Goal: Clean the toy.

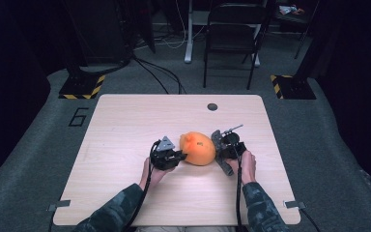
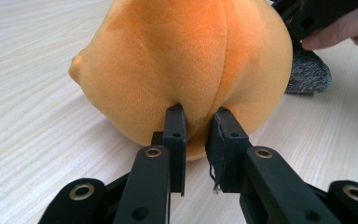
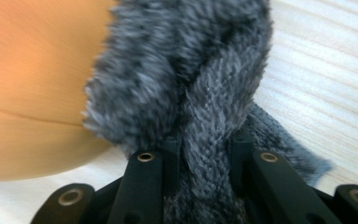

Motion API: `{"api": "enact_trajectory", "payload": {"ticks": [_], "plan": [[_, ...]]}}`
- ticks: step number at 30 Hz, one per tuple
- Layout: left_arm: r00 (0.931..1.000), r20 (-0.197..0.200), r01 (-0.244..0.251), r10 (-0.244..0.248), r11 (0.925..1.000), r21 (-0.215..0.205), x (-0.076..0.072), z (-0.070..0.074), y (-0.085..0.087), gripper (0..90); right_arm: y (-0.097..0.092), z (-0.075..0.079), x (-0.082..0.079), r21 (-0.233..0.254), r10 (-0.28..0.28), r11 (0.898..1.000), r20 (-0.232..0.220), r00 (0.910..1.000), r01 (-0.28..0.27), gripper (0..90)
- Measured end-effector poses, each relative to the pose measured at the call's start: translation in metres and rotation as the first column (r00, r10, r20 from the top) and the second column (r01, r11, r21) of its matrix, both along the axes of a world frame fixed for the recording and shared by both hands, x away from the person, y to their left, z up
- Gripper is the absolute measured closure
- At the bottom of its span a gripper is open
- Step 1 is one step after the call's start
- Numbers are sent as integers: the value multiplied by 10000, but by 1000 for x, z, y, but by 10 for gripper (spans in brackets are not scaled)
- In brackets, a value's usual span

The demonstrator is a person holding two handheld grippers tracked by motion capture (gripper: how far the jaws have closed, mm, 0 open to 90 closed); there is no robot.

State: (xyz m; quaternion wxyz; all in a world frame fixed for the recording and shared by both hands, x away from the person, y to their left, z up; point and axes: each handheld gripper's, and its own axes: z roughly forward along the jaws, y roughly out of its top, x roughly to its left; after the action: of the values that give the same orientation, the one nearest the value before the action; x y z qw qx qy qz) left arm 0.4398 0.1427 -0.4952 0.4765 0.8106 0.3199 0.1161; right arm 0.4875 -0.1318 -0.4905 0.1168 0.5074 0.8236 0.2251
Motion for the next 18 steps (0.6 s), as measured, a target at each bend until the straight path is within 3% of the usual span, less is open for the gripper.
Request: {"api": "enact_trajectory", "payload": {"ticks": [3,5,7,10,12,14,16,18], "plan": [[10000,-58,-79,80,9999,81,0,1,2,778,2,6,-2,-98,102,9999,329,9994,-99,733],[9998,-71,-162,163,9998,119,1,0,2,777,-2,22,-4,4,43,10000,866,9962,-43,734],[9998,-78,-198,198,9998,32,3,-1,2,778,-5,41,-10,102,4,9999,1484,9889,-20,733],[9998,3,-184,184,9998,48,3,-2,1,777,-2,70,-21,951,269,9943,2080,9778,-476,733],[9999,43,-150,149,9998,100,3,-1,2,776,10,82,-27,923,644,9918,2401,9686,-888,733],[9998,18,-189,189,9998,97,2,-2,2,776,23,83,-30,969,1014,9874,2220,9698,-1254,733],[9995,115,-287,284,9992,294,2,-2,2,756,39,71,-29,349,1525,9859,2131,9651,-1635,735],[9987,412,-332,310,9979,562,2,0,2,643,45,61,-29,114,1314,9905,2176,9671,-1372,737]]}}
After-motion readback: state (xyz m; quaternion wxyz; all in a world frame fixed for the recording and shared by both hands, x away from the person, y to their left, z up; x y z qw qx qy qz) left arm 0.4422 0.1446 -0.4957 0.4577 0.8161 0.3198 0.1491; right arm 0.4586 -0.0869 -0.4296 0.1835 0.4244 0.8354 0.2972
